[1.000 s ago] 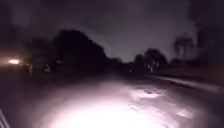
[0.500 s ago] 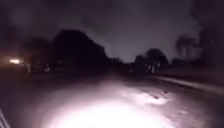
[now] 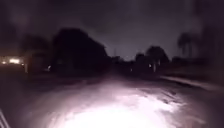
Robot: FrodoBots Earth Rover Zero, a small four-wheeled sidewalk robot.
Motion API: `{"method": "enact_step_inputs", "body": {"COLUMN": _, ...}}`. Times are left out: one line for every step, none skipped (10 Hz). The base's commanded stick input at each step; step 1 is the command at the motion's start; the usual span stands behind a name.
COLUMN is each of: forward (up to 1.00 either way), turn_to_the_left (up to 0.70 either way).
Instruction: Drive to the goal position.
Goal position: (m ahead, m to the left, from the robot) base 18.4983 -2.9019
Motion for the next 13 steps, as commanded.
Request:
{"method": "enact_step_inputs", "body": {"forward": 0.7, "turn_to_the_left": 0.0}}
{"method": "enact_step_inputs", "body": {"forward": 0.7, "turn_to_the_left": 0.0}}
{"method": "enact_step_inputs", "body": {"forward": 0.7, "turn_to_the_left": 0.0}}
{"method": "enact_step_inputs", "body": {"forward": 0.7, "turn_to_the_left": 0.0}}
{"method": "enact_step_inputs", "body": {"forward": 0.7, "turn_to_the_left": 0.0}}
{"method": "enact_step_inputs", "body": {"forward": 0.7, "turn_to_the_left": 0.0}}
{"method": "enact_step_inputs", "body": {"forward": 0.7, "turn_to_the_left": 0.0}}
{"method": "enact_step_inputs", "body": {"forward": 0.7, "turn_to_the_left": 0.0}}
{"method": "enact_step_inputs", "body": {"forward": 0.7, "turn_to_the_left": 0.0}}
{"method": "enact_step_inputs", "body": {"forward": 0.7, "turn_to_the_left": 0.0}}
{"method": "enact_step_inputs", "body": {"forward": 0.7, "turn_to_the_left": 0.0}}
{"method": "enact_step_inputs", "body": {"forward": 0.7, "turn_to_the_left": 0.0}}
{"method": "enact_step_inputs", "body": {"forward": 0.7, "turn_to_the_left": 0.0}}
